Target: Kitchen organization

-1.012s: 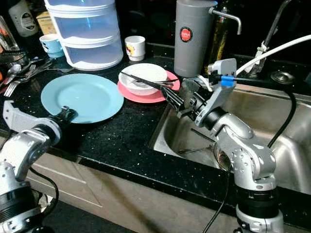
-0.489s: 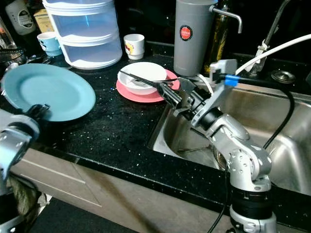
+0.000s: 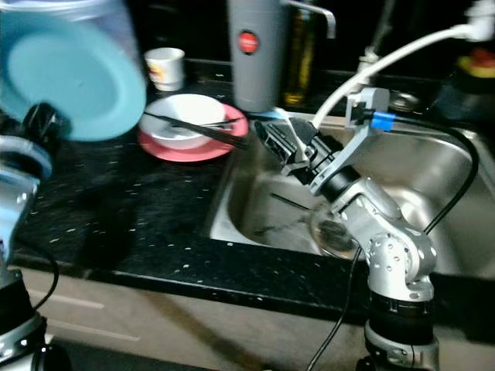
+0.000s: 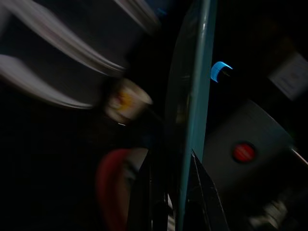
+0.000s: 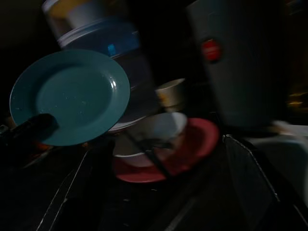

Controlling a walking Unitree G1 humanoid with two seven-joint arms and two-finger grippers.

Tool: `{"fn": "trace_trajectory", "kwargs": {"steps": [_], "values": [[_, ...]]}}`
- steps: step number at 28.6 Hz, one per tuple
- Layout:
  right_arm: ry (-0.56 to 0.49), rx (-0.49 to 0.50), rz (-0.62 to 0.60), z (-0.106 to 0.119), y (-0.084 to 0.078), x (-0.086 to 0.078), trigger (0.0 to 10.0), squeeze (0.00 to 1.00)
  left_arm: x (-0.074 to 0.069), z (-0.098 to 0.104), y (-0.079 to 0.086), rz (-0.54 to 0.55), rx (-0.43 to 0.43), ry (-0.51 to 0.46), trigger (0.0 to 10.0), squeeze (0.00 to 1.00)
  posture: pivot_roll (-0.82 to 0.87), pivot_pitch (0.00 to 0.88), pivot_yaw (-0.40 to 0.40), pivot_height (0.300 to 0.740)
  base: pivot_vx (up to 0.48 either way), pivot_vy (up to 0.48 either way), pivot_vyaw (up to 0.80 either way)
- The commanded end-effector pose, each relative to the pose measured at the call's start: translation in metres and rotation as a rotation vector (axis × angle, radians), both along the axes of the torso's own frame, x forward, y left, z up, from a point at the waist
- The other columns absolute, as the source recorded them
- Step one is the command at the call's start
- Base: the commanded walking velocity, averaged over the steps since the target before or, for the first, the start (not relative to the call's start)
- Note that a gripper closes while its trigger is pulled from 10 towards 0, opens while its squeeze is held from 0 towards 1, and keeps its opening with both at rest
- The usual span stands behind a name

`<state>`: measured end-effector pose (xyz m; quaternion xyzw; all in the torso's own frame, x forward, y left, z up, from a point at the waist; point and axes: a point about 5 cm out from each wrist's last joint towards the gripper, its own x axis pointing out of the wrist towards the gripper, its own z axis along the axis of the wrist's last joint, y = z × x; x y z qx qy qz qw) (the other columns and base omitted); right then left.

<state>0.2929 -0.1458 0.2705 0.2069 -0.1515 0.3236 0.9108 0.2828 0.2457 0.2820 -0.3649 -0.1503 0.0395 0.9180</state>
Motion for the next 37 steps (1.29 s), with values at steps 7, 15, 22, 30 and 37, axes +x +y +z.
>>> {"fn": "trace_trajectory", "kwargs": {"steps": [7,15,22,30,37], "values": [[0.003,0.034,-0.015,0.003,-0.007,0.001,10.0,0.00,-0.002,0.011,-0.017,-0.136,0.043,-0.095,10.0,0.00,0.03,0.000,0.011,0.740,0.000,0.000,-0.80],[-0.004,0.047,-0.024,0.005,-0.010,0.002,10.0,0.00,-0.007,0.023,-0.043,-0.332,0.098,-0.181,10.0,0.00,0.03,0.000,0.016,0.740,0.000,0.000,-0.80],[-0.011,0.053,-0.045,0.007,-0.013,0.002,10.0,0.00,-0.013,0.028,-0.060,-0.485,0.162,-0.221,10.0,0.00,0.03,0.000,0.020,0.740,0.000,0.000,-0.11],[0.004,-0.013,-0.073,0.003,-0.013,0.004,10.0,0.00,-0.009,0.008,-0.086,-0.636,0.436,-0.096,10.0,0.00,0.02,0.000,0.014,0.740,0.000,0.000,0.00],[0.017,-0.060,-0.103,0.000,-0.017,0.002,10.0,0.00,-0.003,-0.012,-0.120,-0.735,0.609,-0.044,10.0,0.00,-0.01,0.000,0.026,0.740,0.000,0.000,0.00]]}}
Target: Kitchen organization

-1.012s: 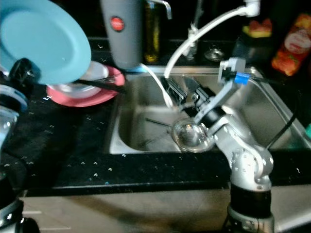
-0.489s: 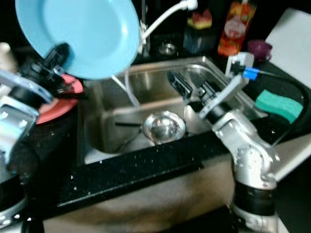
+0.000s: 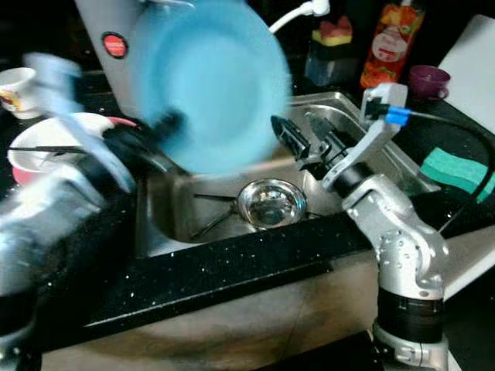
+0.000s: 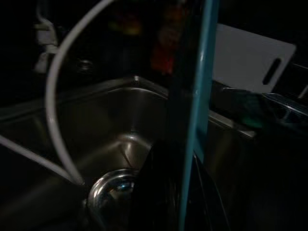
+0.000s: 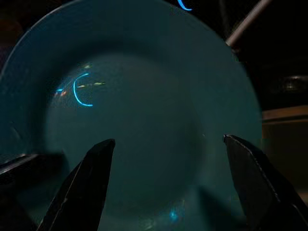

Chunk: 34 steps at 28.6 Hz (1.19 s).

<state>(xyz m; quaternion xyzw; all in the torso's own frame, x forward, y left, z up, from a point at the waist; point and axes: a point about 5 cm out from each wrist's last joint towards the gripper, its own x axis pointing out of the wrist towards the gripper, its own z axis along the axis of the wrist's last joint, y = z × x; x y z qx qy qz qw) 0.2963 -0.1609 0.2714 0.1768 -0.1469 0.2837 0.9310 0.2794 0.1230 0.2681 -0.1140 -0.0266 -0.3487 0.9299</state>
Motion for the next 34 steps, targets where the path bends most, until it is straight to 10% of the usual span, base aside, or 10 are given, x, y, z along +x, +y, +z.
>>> {"fn": "trace_trajectory", "kwargs": {"steps": [1,25,34], "values": [[0.007,-0.020,-0.029,-0.001,-0.006,-0.003,10.0,0.00,0.003,0.001,-0.004,-0.004,0.004,-0.015,10.0,0.00,-0.02,0.000,0.033,0.740,0.000,0.000,0.00],[0.104,-0.166,-0.116,-0.016,-0.029,-0.022,10.0,0.00,0.045,-0.021,-0.046,0.077,0.200,-0.059,10.0,0.00,-0.07,0.029,0.053,0.740,0.000,0.000,-0.33],[0.118,-0.201,-0.066,-0.020,-0.023,-0.029,10.0,0.00,0.056,-0.030,-0.034,0.201,0.262,-0.032,10.0,0.00,-0.07,0.038,0.052,0.740,0.000,0.000,0.00]]}}
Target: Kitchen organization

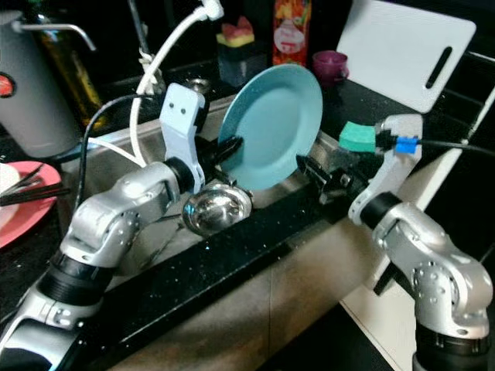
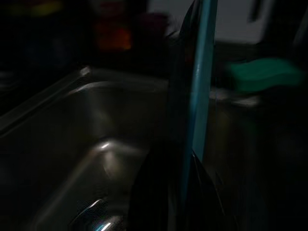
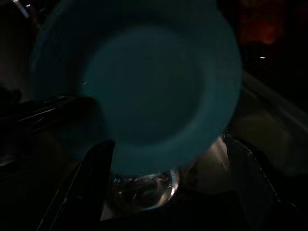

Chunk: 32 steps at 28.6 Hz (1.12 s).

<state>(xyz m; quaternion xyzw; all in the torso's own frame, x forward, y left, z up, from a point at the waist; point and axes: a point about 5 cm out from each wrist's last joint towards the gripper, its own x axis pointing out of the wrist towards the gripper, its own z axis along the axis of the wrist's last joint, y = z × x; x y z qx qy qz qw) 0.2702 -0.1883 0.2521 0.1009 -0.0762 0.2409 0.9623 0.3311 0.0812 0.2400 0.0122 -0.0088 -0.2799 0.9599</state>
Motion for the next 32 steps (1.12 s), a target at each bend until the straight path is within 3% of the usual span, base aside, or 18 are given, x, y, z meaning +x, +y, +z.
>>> {"fn": "trace_trajectory", "kwargs": {"steps": [1,9,13,19,29,30,31,32], "values": [[0.010,-0.020,0.032,0.000,0.005,-0.003,10.0,0.00,0.005,-0.003,0.010,0.064,0.014,0.002,10.0,0.00,-0.07,0.038,0.052,0.740,0.000,0.000,0.00],[0.022,-0.033,0.064,-0.002,0.009,-0.007,10.0,0.00,0.010,-0.017,0.021,0.108,0.081,0.040,10.0,0.00,-0.07,0.052,0.049,0.740,0.000,0.000,0.00],[0.027,-0.038,0.076,-0.003,0.011,-0.010,10.0,0.00,0.009,-0.035,0.024,0.094,0.177,0.101,10.0,0.00,-0.07,0.066,0.047,0.740,0.000,0.000,0.00],[0.035,-0.043,0.078,-0.003,0.012,-0.012,10.0,0.00,0.003,-0.054,0.017,0.004,0.242,0.186,10.0,0.00,-0.08,0.076,0.049,0.740,0.000,0.000,0.00],[0.043,-0.042,0.072,-0.005,0.014,-0.010,10.0,0.00,0.000,-0.060,0.010,-0.060,0.290,0.216,10.0,0.00,-0.07,0.080,0.049,0.740,0.000,0.000,0.00],[0.043,-0.040,0.071,-0.005,0.014,-0.010,10.0,0.00,0.000,-0.060,0.012,-0.057,0.292,0.220,10.0,0.10,-0.07,0.079,0.050,0.740,0.000,0.000,0.00],[0.043,-0.040,0.071,-0.005,0.014,-0.010,10.0,0.00,0.000,-0.060,0.012,-0.057,0.292,0.220,10.0,0.10,-0.07,0.079,0.050,0.740,0.000,0.000,0.00],[0.042,-0.037,0.071,-0.005,0.014,-0.010,10.0,0.00,0.000,-0.061,0.015,-0.051,0.306,0.229,10.0,0.36,-0.07,0.074,0.051,0.740,0.000,0.000,0.00]]}}
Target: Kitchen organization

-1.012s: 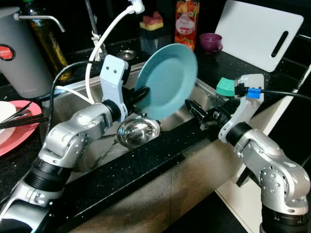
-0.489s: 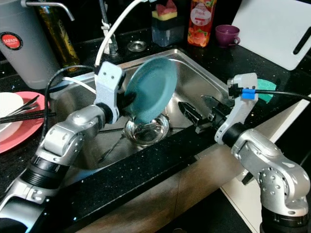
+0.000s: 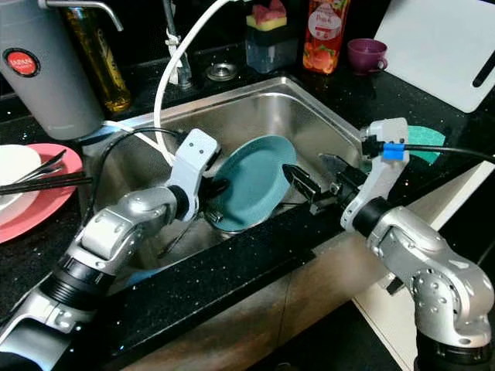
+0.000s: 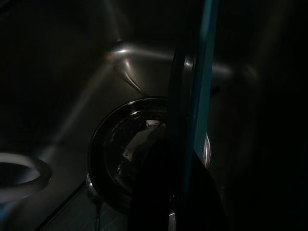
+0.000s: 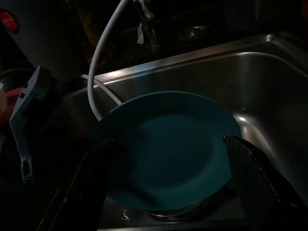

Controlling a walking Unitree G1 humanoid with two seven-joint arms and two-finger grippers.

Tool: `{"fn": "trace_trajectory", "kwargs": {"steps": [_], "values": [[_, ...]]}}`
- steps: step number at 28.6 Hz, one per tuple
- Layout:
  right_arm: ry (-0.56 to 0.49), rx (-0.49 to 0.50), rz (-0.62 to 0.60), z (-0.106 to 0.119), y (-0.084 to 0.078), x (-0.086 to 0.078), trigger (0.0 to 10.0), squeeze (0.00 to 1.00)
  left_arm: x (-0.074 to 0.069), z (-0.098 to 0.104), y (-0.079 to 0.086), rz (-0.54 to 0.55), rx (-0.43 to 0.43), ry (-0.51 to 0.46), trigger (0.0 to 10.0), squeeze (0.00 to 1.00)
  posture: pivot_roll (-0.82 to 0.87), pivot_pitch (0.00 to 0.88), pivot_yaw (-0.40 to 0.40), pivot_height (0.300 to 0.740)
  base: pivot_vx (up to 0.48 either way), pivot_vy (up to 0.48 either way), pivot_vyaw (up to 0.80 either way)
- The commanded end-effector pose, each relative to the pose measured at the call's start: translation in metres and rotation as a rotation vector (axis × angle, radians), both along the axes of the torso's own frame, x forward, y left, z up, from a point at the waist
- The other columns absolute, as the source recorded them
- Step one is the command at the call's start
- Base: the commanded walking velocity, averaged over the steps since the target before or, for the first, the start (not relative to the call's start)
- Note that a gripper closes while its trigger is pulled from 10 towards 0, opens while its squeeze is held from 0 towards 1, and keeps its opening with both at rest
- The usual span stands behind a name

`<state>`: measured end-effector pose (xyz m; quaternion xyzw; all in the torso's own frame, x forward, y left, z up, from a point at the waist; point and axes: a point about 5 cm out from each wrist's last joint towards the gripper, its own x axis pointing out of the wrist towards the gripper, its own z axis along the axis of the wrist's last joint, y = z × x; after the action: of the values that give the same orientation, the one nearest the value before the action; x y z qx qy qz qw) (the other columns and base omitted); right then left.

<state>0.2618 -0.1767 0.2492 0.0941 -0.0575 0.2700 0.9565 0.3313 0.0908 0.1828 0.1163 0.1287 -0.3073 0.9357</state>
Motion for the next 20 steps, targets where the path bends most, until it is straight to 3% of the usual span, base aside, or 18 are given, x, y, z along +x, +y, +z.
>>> {"fn": "trace_trajectory", "kwargs": {"steps": [1,2,3,4,8,14,20], "values": [[0.015,-0.008,0.010,-0.002,0.003,-0.001,10.0,0.00,0.000,-0.005,0.009,0.017,0.047,0.030,10.0,0.50,-0.06,0.071,0.053,0.740,0.000,0.000,0.00],[0.015,-0.008,0.010,-0.002,0.003,-0.001,10.0,0.00,0.000,-0.005,0.009,0.017,0.047,0.030,10.0,0.50,-0.06,0.071,0.053,0.740,0.000,0.000,0.00],[0.014,-0.007,0.010,-0.002,0.004,-0.001,10.0,0.00,0.000,-0.006,0.009,0.020,0.051,0.033,10.0,0.85,-0.06,0.071,0.053,0.740,0.000,0.000,0.00],[0.010,0.002,0.012,-0.001,0.005,0.000,10.0,0.00,0.001,-0.006,0.010,0.024,0.050,0.038,10.0,1.00,-0.06,0.067,0.057,0.740,0.000,0.000,0.00],[0.007,0.011,0.013,-0.001,0.006,0.000,10.0,0.00,0.001,-0.006,0.010,0.020,0.055,0.033,10.0,1.00,-0.06,0.062,0.059,0.740,0.000,0.000,0.00],[-0.013,0.045,0.010,0.001,0.008,0.004,10.0,0.00,0.001,0.012,0.010,0.012,0.001,-0.033,10.0,1.00,-0.04,0.039,0.061,0.740,0.000,0.000,0.00],[-0.039,0.083,0.005,0.004,0.009,0.009,10.0,0.00,-0.007,0.054,0.003,-0.080,-0.197,-0.173,10.0,1.00,-0.02,0.009,0.053,0.740,0.000,0.000,0.00]]}}
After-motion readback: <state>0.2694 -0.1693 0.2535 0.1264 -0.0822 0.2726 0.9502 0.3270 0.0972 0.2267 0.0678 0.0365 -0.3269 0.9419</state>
